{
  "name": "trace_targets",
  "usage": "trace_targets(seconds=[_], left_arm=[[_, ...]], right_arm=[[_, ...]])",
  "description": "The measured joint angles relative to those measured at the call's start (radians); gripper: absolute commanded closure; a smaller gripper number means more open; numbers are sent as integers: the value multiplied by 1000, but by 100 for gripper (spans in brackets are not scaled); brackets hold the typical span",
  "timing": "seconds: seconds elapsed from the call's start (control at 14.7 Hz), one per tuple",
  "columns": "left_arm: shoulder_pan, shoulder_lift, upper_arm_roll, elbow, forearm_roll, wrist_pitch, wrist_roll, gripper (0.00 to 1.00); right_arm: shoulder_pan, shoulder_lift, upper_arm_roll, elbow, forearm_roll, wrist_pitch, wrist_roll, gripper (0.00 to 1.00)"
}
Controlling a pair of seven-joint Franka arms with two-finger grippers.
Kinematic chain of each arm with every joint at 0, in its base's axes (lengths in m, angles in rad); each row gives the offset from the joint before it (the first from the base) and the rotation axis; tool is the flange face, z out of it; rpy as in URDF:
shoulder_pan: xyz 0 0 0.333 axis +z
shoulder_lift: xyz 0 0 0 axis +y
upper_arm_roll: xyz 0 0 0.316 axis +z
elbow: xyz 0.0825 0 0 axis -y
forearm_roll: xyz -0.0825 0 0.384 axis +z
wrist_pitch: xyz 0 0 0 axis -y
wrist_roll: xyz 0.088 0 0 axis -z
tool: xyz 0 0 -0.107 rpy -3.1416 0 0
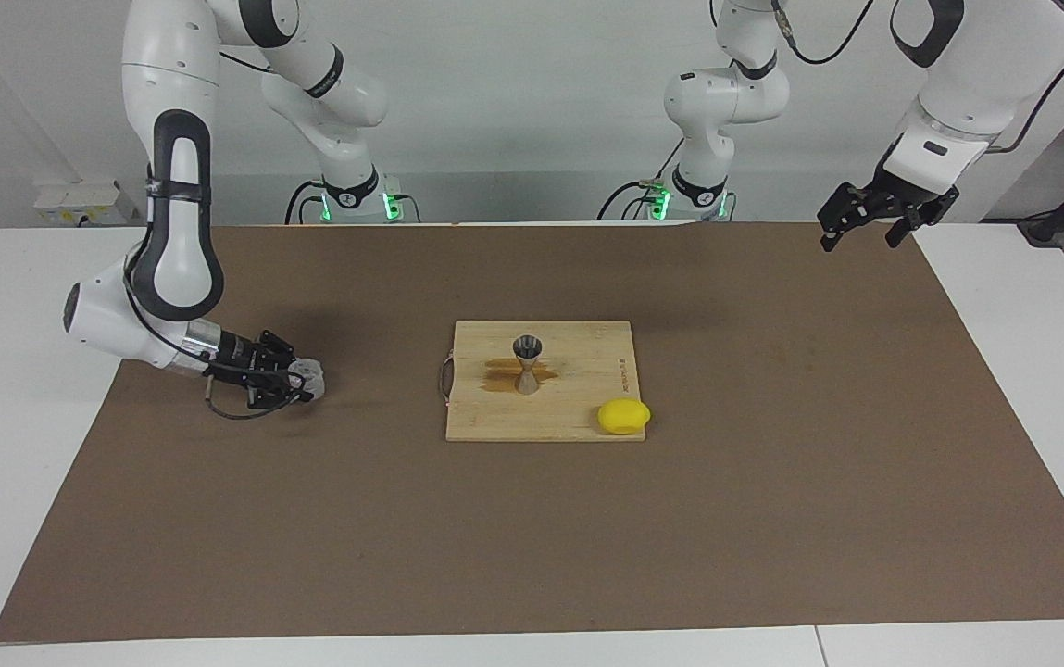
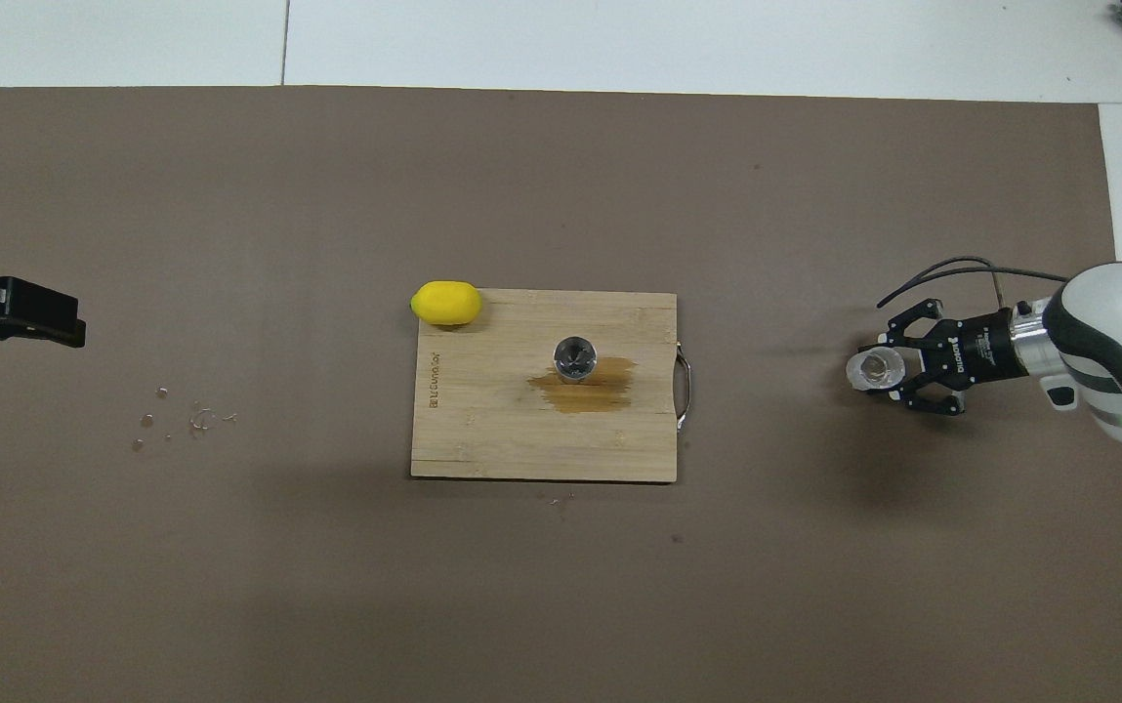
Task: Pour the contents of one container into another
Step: 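Turn the glass upright and carry it back off the board, then lower the glass cup onto the table and open the right gripper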
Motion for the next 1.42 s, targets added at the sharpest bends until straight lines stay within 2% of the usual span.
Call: trace_targets(seconds=[0.07, 0.14, 0.2, 0.68, 0.88, 1.15, 1.42], left_arm=[[0, 0, 0, 0, 0, 0, 0, 0], [0, 0, 0, 0, 0, 0, 0, 0], [0, 0, 0, 0, 0, 0, 0, 0], [0, 0, 0, 0, 0, 0, 0, 0], [0, 0, 0, 0, 0, 0, 0, 0], [0, 0, 0, 0, 0, 0, 0, 0], [0, 0, 0, 0, 0, 0, 0, 0]], right_arm=[[-7, 0, 0, 0, 0, 4, 0, 35], [-13, 0, 0, 0, 0, 6, 0, 3], [-16, 0, -1, -2, 0, 11, 0, 0], [-21, -4, -2, -18, 0, 48, 0, 0], [-25, -44, -6, -16, -28, 51, -2, 0], [-13, -147, 2, -13, -191, 49, -6, 0], [111, -200, 11, -5, -405, 48, -49, 0]])
